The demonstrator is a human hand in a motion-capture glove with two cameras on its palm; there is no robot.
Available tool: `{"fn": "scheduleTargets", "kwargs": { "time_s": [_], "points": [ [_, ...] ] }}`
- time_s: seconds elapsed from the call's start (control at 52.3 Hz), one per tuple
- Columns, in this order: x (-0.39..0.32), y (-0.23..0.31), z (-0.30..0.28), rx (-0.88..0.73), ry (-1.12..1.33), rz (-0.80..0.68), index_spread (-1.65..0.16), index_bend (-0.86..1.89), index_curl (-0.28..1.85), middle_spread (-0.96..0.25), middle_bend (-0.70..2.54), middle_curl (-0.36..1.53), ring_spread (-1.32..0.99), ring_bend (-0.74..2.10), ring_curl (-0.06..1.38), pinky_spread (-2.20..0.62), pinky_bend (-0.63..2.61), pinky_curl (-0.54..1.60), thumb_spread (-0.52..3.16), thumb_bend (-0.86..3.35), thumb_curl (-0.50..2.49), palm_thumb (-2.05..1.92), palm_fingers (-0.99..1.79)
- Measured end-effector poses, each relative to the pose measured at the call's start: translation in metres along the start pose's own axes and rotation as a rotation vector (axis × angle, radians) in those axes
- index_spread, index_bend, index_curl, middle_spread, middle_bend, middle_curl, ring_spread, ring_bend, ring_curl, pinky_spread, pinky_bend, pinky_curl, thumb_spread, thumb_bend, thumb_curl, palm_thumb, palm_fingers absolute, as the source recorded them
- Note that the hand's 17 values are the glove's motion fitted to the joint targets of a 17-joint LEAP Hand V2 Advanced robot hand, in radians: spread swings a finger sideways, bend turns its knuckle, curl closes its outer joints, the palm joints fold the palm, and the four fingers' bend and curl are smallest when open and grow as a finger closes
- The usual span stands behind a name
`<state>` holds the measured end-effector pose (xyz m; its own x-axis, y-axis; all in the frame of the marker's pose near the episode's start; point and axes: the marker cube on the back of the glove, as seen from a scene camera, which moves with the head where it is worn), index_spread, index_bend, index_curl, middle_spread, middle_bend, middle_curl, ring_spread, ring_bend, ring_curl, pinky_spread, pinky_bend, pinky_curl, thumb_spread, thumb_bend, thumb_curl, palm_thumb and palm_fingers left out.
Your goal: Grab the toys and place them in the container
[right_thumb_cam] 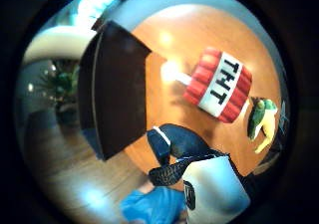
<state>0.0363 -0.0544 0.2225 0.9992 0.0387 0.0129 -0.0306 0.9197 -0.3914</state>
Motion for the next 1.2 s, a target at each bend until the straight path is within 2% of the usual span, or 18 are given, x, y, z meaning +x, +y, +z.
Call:
{"fn": "scheduleTargets", "kwargs": {
  "time_s": [0.057, 0.134, 0.191, 0.229, 0.306, 0.401, 0.554, 0.65, 0.688, 0.726, 0.745, 0.898, 1.07, 1.204],
  "points": [
    [-0.003, -0.009, 0.013, -0.032, -0.016, 0.095, -0.25, 0.06, 0.14, 0.0, 0.14, 0.3, -0.03, 0.44, 0.24, 0.02, 1.22, 0.42, 1.05, -0.03, 0.23, -0.01, -0.19],
    [-0.001, -0.007, 0.028, -0.058, -0.019, -0.048, -0.25, 0.06, 0.13, 0.0, 0.15, 0.29, -0.02, 0.44, 0.24, 0.02, 1.25, 0.41, 1.05, -0.03, 0.24, -0.01, -0.19],
    [-0.003, -0.01, 0.04, -0.089, -0.026, -0.05, -0.25, 0.05, 0.13, 0.01, 0.14, 0.29, -0.02, 0.42, 0.24, 0.02, 1.29, 0.42, 1.05, -0.02, 0.25, 0.0, -0.22],
    [-0.004, -0.014, 0.048, -0.106, -0.024, -0.03, -0.25, 0.05, 0.12, 0.01, 0.14, 0.28, -0.01, 0.41, 0.24, 0.03, 1.31, 0.42, 1.05, -0.02, 0.25, 0.01, -0.22],
    [-0.004, -0.022, 0.061, -0.145, -0.006, 0.109, -0.25, 0.04, 0.11, 0.01, 0.14, 0.28, 0.0, 0.39, 0.24, 0.03, 1.34, 0.43, 1.05, -0.02, 0.26, 0.0, -0.24],
    [-0.006, -0.019, 0.079, -0.192, 0.02, -0.058, -0.25, 0.02, 0.1, 0.02, 0.14, 0.27, 0.0, 0.38, 0.24, 0.03, 1.37, 0.43, 1.05, -0.02, 0.27, 0.02, -0.25],
    [-0.016, -0.027, 0.099, -0.19, 0.026, -0.048, -0.25, 0.01, 0.08, 0.03, 0.14, 0.27, 0.02, 0.39, 0.26, 0.03, 1.42, 0.42, 1.08, 0.0, 0.28, 0.09, -0.26],
    [-0.02, -0.03, 0.101, -0.161, 0.025, -0.028, -0.26, -0.01, 0.05, 0.04, 0.18, 0.28, 0.01, 0.52, 0.29, 0.01, 1.42, 0.42, 1.14, 0.04, 0.3, 0.19, -0.15],
    [-0.022, -0.031, 0.101, -0.149, 0.015, -0.027, -0.27, -0.01, 0.04, 0.03, 0.23, 0.3, -0.04, 0.68, 0.34, -0.04, 1.4, 0.41, 1.18, 0.07, 0.31, 0.25, 0.01],
    [-0.02, -0.03, 0.101, -0.138, 0.015, -0.039, -0.28, 0.01, 0.03, 0.02, 0.26, 0.32, -0.08, 0.76, 0.36, -0.06, 1.39, 0.4, 1.2, 0.09, 0.32, 0.29, 0.03],
    [-0.017, -0.029, 0.1, -0.133, 0.018, -0.046, -0.29, 0.05, 0.04, -0.01, 0.31, 0.33, -0.12, 0.84, 0.39, -0.09, 1.36, 0.39, 1.23, 0.11, 0.33, 0.33, 0.14],
    [-0.018, -0.031, 0.091, -0.096, 0.015, -0.019, -0.3, 0.16, 0.08, -0.11, 0.38, 0.38, -0.27, 1.0, 0.44, -0.21, 1.33, 0.36, 1.31, 0.15, 0.35, 0.41, 0.36],
    [-0.014, -0.022, 0.045, -0.038, 0.013, -0.035, -0.31, 0.16, 0.13, -0.19, 0.39, 0.43, -0.35, 1.06, 0.49, -0.27, 1.33, 0.36, 1.36, 0.15, 0.37, 0.45, 0.4],
    [-0.009, -0.008, -0.014, 0.015, 0.026, 0.024, -0.31, 0.16, 0.15, -0.21, 0.38, 0.46, -0.37, 1.05, 0.5, -0.29, 1.34, 0.37, 1.38, 0.12, 0.37, 0.44, 0.39]
  ]
}}
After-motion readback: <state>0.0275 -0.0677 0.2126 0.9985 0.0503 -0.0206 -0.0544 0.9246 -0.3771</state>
